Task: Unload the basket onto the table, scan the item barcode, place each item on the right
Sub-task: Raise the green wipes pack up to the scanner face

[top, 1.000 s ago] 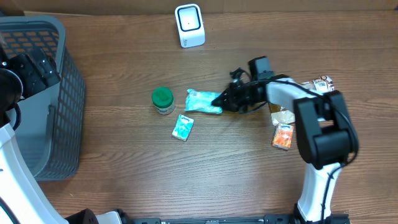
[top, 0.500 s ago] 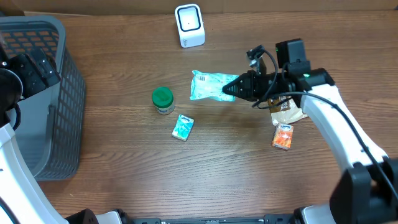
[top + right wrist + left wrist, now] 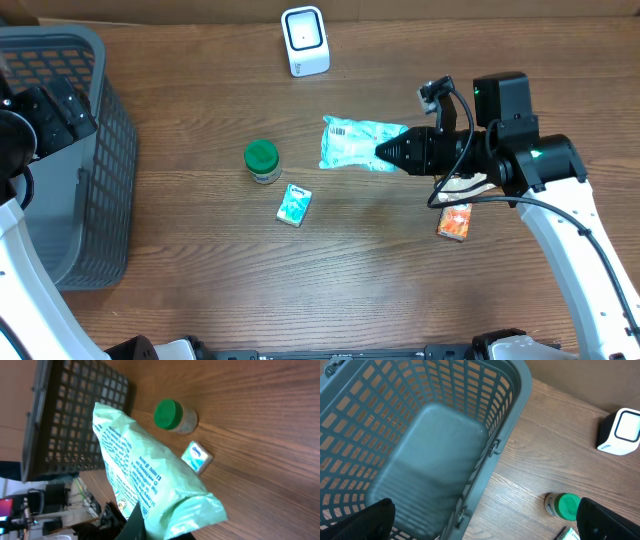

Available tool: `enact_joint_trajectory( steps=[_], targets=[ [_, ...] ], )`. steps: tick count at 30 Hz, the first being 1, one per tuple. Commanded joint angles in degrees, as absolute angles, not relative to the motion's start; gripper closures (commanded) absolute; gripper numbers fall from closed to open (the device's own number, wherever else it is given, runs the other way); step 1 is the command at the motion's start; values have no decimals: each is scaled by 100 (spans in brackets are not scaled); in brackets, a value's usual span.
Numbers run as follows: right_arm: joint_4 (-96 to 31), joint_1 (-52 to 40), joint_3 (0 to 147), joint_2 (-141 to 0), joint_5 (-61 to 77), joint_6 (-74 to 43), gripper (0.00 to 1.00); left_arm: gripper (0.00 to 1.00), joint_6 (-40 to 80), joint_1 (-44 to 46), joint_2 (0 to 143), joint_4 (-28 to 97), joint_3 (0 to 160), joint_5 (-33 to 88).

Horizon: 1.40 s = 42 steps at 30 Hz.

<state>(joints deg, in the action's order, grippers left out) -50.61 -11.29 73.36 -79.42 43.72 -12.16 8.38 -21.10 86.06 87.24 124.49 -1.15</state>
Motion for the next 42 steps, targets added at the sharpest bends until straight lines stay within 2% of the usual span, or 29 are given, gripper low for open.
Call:
enact_joint_trajectory(
  steps=[1, 5, 11, 16, 19, 26, 33, 37, 42],
  targets=[
    [-5181, -1428, 7363, -7811, 4007, -996, 96, 0, 749, -2134, 8624, 8702, 12488, -150],
    [-5183, -1837, 7533, -7813, 3564, -1212, 96, 0, 749, -2134, 8624, 8702, 12488, -150],
    [-5579, -2467, 8615, -8077, 1782, -1645, 96, 0, 749, -2134, 8624, 8702, 12488, -150],
    [-6200, -3057, 10265, -9161, -364, -1621, 96, 0, 749, -2134, 8624, 8705, 12488, -150],
    [-6047, -3264, 10857, -9813, -1623, -1323, 96, 0, 749, -2134, 8624, 8702, 12488, -150],
    [-4018, -3527, 10958, -10895, -3579, 292, 96, 0, 749, -2134, 8624, 8705, 12488, -150],
    [-1017, -3529, 10958, -12064, -4705, 3308, 96, 0, 746, -2134, 8624, 8702, 12488, -150],
    [746, -3463, 10958, -12689, -4466, 3953, 96, 1, 749, -2134, 8624, 8702, 12488, -150],
    [1643, -3326, 10958, -13334, -3636, 5098, 96, 0, 749, -2134, 8624, 8702, 12488, -150]
  ],
)
